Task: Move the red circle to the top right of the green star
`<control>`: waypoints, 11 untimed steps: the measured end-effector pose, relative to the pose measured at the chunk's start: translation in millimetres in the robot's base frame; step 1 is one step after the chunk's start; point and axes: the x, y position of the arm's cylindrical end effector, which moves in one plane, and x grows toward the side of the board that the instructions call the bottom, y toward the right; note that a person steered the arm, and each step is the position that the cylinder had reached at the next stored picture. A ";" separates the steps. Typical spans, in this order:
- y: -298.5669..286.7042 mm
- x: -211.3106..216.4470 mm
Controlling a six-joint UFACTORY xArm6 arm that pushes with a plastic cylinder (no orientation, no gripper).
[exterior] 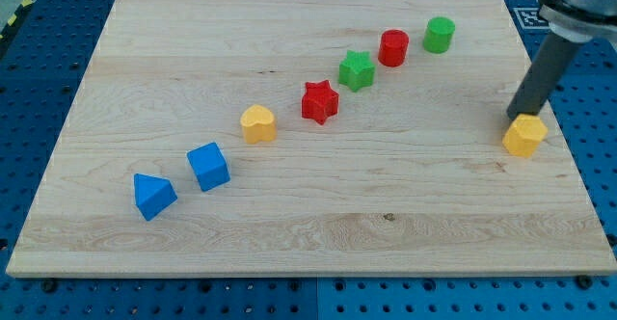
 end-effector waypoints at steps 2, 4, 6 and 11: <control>-37.1 -45.5; -92.8 -81.5; -109.1 -107.2; -106.4 -146.1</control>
